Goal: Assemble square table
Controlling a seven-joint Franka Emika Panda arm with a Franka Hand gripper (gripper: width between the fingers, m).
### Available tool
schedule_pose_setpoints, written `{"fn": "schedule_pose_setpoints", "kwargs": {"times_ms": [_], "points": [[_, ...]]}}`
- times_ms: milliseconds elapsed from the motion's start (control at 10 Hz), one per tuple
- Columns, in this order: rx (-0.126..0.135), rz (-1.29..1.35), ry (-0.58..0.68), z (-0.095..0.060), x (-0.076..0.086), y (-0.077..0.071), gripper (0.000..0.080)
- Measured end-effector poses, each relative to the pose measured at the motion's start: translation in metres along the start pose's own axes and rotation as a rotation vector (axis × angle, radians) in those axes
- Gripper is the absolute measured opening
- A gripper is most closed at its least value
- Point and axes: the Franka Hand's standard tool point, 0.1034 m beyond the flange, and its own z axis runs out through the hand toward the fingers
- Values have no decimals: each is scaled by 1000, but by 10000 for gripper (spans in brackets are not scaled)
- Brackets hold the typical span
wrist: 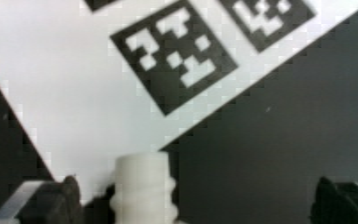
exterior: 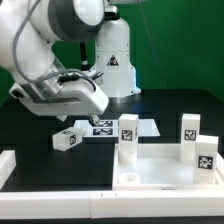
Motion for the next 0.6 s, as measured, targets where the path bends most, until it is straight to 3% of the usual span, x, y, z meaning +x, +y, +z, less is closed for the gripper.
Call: {"fn": "schedule_pose_setpoints", "kwargs": {"times_ms": [100, 300, 400, 600], "points": [[-18, -11, -79, -21, 9, -1, 649], [-69, 12, -267, -43, 30, -5, 649], [-79, -2, -256, -44, 41, -6, 649], [-77, -1, -258, -44, 40, -5, 649]]}}
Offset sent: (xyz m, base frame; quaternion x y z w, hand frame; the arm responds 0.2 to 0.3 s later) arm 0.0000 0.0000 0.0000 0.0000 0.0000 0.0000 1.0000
